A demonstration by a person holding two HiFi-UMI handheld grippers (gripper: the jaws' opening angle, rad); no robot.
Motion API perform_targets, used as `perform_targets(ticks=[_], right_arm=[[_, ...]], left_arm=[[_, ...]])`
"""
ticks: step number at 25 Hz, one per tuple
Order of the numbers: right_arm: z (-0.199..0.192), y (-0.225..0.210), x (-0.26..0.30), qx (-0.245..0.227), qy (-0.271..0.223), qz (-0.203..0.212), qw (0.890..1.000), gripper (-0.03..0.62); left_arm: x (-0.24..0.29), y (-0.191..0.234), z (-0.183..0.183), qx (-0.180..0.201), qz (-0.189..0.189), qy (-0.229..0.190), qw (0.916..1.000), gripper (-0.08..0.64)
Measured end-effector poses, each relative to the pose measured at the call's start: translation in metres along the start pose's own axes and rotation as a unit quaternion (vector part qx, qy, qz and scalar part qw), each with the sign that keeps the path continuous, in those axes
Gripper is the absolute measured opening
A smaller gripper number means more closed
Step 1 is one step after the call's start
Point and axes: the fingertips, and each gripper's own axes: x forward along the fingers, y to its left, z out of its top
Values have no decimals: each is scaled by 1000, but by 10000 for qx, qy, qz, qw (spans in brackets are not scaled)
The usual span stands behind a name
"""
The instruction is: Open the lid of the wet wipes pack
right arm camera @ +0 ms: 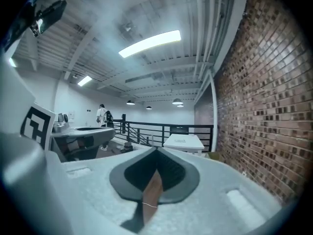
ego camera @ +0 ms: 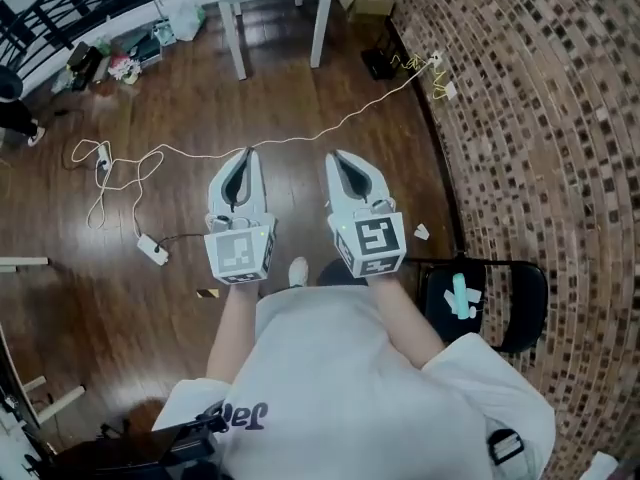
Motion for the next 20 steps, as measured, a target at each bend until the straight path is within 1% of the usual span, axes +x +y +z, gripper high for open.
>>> perform_targets(ticks=[2,5,8,11,13,16,20], right_arm=[[-3,13,24,-24,86,310,9995,-9],[-8,14,64,3,192,605,9980,-9],[-6,10,110,82,156,891,9959,-9],[5,1,158,245,29,1220,9922,-9],[16,-16,194,269,-48,1331,9907,-9],[42,-53,251,218,-221,1406,9896,-9],[64,-103,306,209,-329,1370,9898,-9]], left_arm=[[2,24,-9,-40,306,92,9995,15],[15,48,-20,-57,597,151,9981,15],[42,71,-29,-39,876,240,9959,15],[84,94,-39,44,1092,318,9935,15],[121,101,-35,169,1129,283,9931,15],[191,107,-19,276,1101,106,9935,15],[268,107,-10,400,1007,45,9941,15]])
